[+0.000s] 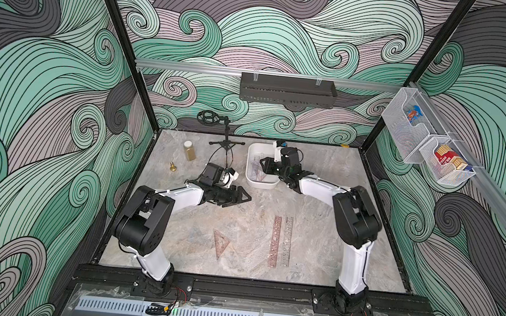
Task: Put the scattered rulers into the storage box
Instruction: Place the ruler in the storage box, then adjust the ruler at the center of the board.
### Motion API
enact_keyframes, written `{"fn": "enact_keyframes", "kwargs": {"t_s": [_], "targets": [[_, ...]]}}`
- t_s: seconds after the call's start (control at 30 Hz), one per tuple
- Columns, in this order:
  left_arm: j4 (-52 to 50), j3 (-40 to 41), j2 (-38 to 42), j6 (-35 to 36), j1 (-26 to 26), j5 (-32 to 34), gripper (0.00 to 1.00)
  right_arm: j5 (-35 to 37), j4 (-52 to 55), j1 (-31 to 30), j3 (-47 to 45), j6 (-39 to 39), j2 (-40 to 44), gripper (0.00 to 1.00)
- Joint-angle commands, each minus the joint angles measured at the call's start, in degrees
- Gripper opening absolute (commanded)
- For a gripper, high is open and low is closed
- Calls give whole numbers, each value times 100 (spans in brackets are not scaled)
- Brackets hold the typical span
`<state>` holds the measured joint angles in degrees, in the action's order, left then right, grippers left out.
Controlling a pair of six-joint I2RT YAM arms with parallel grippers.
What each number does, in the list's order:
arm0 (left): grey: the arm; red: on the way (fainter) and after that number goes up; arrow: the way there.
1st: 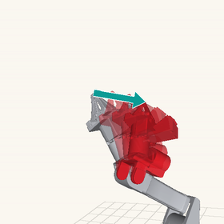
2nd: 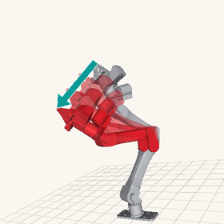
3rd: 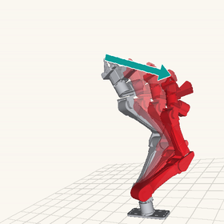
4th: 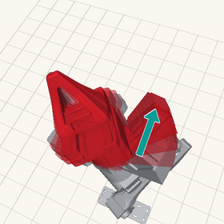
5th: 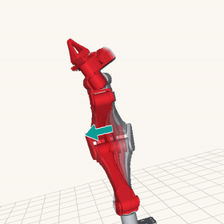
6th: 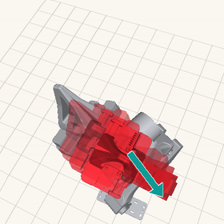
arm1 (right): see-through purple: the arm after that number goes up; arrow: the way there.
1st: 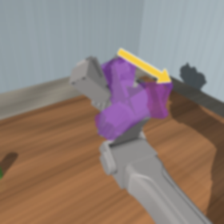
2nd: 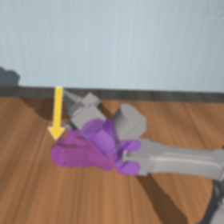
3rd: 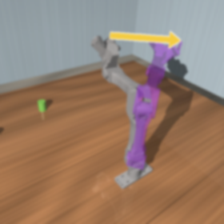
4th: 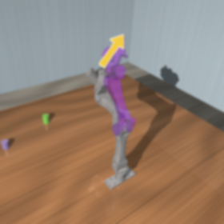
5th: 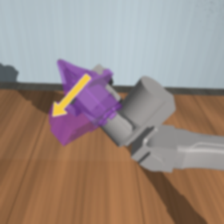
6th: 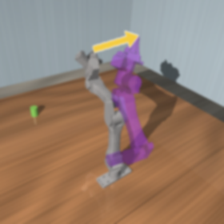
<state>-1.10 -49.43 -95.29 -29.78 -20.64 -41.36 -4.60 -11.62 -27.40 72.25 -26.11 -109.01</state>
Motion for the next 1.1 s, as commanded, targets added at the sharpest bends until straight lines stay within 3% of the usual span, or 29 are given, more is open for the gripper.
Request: {"fn": "enact_keyframes", "kwargs": {"t_s": [0.0, 0.2, 0.37, 0.8, 1.07], "targets": [[-317, -33, 128, 77, -23, -255, 77, -136, 586, -142, -1411, 49, 1592, 41], [-25, 418, 237, -105, -348, -309, 78, -10, 1004, -825, -4081, -718, 3813, 44], [440, 910, 406, -485, -682, -217, 78, 16, 774, -1259, -5091, -1021, 4463, 46], [260, 1057, 617, -548, -831, 41, 78, -36, 122, -1435, -5777, -1053, 4241, 46], [308, 1248, 666, -513, -701, 67, 78, -329, -763, -1715, -5508, -1177, 3117, 44]]}}
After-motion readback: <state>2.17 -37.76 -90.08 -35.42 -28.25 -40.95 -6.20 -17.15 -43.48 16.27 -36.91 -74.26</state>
